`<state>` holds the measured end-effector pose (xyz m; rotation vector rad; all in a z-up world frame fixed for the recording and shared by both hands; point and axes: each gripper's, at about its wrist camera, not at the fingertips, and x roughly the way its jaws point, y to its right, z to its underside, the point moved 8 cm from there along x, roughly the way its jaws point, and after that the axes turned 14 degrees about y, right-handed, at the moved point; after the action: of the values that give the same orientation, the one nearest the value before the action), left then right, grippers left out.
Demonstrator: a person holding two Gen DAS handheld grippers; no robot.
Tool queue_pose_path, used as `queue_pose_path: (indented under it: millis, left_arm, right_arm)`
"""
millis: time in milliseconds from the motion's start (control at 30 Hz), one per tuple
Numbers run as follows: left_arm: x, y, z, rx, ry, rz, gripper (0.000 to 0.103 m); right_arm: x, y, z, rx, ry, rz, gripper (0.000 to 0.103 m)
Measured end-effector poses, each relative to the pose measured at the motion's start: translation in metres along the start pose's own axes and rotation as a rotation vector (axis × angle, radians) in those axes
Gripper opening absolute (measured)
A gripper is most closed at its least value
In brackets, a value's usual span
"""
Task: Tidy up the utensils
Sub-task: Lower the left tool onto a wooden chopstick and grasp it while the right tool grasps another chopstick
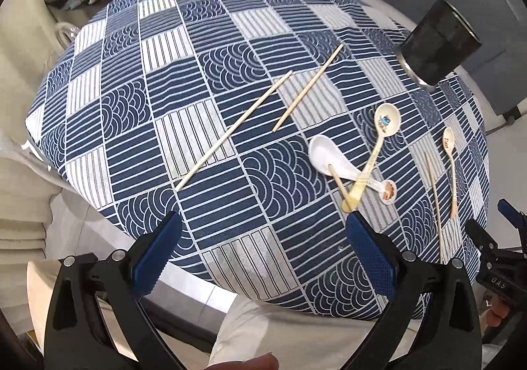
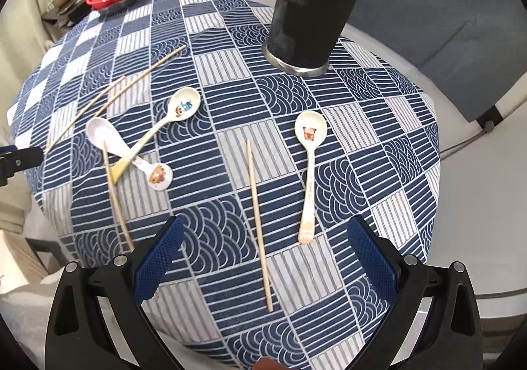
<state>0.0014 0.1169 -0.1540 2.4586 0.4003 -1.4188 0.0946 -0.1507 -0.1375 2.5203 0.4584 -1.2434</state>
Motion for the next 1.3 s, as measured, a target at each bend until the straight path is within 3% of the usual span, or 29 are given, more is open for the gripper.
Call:
queue_pose_path:
  millis: [533,1133,1300]
  left_arm:
    - [0.054,-0.032,-0.009,0.136,-0.095,-0.108,0.097]
    - [0.11,-0.046,-0.041,0.237,-0.198,0.005,0.097]
    - [0.121,-0.046,-0.066,0.313,-0.169,0.027,0.099]
  right_arm:
    - [0.064,-0.006,0.0,-0.048,-0.14,-0.021,0.095]
    - [0.115,-0.007,-0.006,0.048,-0.257,-0.141,0.096]
    - [0.125,-0.008,-0.01,-0.022,-0.249,-0.1,0.096]
